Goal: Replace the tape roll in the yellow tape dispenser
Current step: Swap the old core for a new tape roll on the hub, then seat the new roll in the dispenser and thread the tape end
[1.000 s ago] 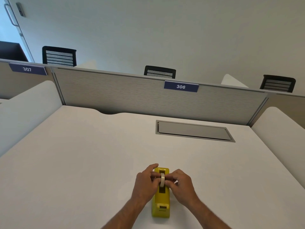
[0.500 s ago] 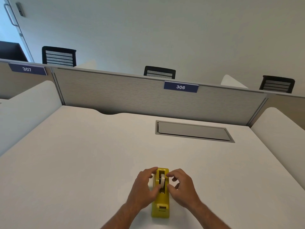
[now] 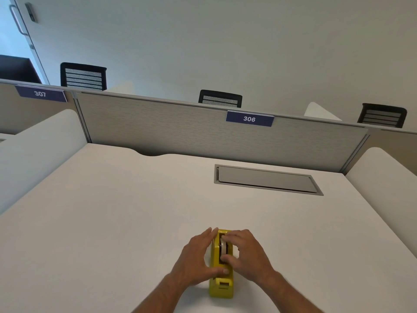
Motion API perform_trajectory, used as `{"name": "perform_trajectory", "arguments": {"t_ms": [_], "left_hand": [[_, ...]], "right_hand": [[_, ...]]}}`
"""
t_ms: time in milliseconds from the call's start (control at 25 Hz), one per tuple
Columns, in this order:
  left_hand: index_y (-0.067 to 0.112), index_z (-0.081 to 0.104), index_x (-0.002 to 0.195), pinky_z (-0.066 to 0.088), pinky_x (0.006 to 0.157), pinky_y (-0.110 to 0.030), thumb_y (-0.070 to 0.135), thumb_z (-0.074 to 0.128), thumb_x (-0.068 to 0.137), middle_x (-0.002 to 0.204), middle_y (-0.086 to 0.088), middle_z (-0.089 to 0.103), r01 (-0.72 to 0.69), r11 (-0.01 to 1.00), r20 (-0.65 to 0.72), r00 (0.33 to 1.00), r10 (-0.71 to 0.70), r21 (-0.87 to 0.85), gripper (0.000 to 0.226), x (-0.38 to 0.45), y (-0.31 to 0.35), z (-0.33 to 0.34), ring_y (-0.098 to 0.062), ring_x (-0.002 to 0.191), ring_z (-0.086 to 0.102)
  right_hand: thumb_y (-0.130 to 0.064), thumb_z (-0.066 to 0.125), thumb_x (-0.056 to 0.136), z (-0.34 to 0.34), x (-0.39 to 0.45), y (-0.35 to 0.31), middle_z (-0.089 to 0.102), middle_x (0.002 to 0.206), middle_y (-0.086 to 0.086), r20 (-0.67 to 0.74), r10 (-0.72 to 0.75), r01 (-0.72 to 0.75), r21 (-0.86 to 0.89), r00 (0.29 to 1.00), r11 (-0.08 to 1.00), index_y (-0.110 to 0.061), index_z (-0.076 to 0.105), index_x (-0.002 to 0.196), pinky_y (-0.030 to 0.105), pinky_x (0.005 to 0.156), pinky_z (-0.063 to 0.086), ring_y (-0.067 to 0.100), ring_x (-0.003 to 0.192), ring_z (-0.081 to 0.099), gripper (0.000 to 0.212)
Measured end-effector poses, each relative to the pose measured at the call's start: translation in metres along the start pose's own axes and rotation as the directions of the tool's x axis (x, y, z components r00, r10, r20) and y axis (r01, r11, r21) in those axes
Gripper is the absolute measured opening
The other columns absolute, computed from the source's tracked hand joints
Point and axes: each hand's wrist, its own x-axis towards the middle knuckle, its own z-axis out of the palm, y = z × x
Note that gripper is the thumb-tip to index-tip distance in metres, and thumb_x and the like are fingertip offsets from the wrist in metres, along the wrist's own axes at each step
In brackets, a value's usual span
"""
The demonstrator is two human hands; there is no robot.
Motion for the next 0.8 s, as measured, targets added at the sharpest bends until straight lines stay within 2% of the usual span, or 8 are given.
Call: {"name": "perform_trajectory", "arguments": {"t_ms": [160,360,480,600,720,800], "left_hand": [[0.078,0.025,0.120,0.027,0.109,-0.024,0.071,0.073,0.061,0.148,0.028,0.025,-0.004,0.994,0.006,1.000,0.005,-0.114,0.076,0.005,0.005,0.000,-0.001,0.137,0.028],[0.050,0.051,0.131,0.031,0.111,-0.030,0.053,0.085,0.060,0.154,0.013,0.036,0.078,0.982,-0.011,0.997,-0.081,-0.175,0.079,0.011,0.008,-0.004,-0.013,0.141,0.035],[0.045,0.052,0.133,0.031,0.115,-0.036,0.049,0.086,0.064,0.155,0.012,0.036,0.099,0.980,-0.002,0.995,-0.101,-0.172,0.076,0.013,0.010,-0.006,-0.015,0.142,0.034],[0.047,0.053,0.132,0.031,0.114,-0.036,0.048,0.084,0.068,0.155,0.013,0.035,0.100,0.975,0.004,0.995,-0.101,-0.196,0.071,0.013,0.010,-0.005,-0.014,0.142,0.033],[0.049,0.057,0.127,0.034,0.112,-0.036,0.051,0.079,0.073,0.153,0.014,0.038,0.097,0.961,-0.008,0.995,-0.102,-0.260,0.058,0.012,0.011,-0.007,-0.013,0.139,0.037],[0.049,0.059,0.124,0.040,0.111,-0.042,0.052,0.075,0.077,0.150,0.015,0.041,0.095,0.954,-0.019,0.994,-0.105,-0.285,0.050,0.012,0.013,-0.007,-0.013,0.136,0.041]], "right_hand": [[-0.040,0.073,0.069,-0.001,0.001,0.001,0.070,0.113,-0.022,0.004,-0.032,0.032,-0.011,0.999,0.999,-0.034,0.071,0.111,0.037,0.087,0.054,0.010,0.105,0.053,0.042],[-0.036,0.075,0.072,-0.002,0.005,0.001,0.075,0.105,-0.015,0.018,-0.050,0.050,-0.021,0.999,0.999,-0.030,0.075,0.108,0.035,0.080,0.055,0.011,0.098,0.056,0.036],[-0.034,0.070,0.076,-0.006,0.009,-0.001,0.075,0.099,-0.015,0.070,-0.095,0.100,-0.068,0.993,0.993,-0.026,0.076,0.097,0.035,0.078,0.055,0.014,0.095,0.053,0.023],[-0.027,0.066,0.082,-0.008,0.011,-0.002,0.076,0.093,-0.014,0.089,-0.133,0.140,-0.069,0.987,0.988,-0.023,0.076,0.087,0.032,0.077,0.052,0.014,0.089,0.052,0.012],[-0.023,0.063,0.088,-0.011,0.012,-0.003,0.077,0.091,-0.009,0.068,-0.178,0.182,-0.061,0.982,0.981,-0.022,0.077,0.086,0.029,0.077,0.048,0.016,0.087,0.057,0.014],[-0.024,0.063,0.090,-0.014,0.013,-0.003,0.077,0.092,-0.006,0.052,-0.191,0.194,-0.056,0.980,0.979,-0.021,0.078,0.090,0.029,0.078,0.048,0.017,0.087,0.058,0.015]]}}
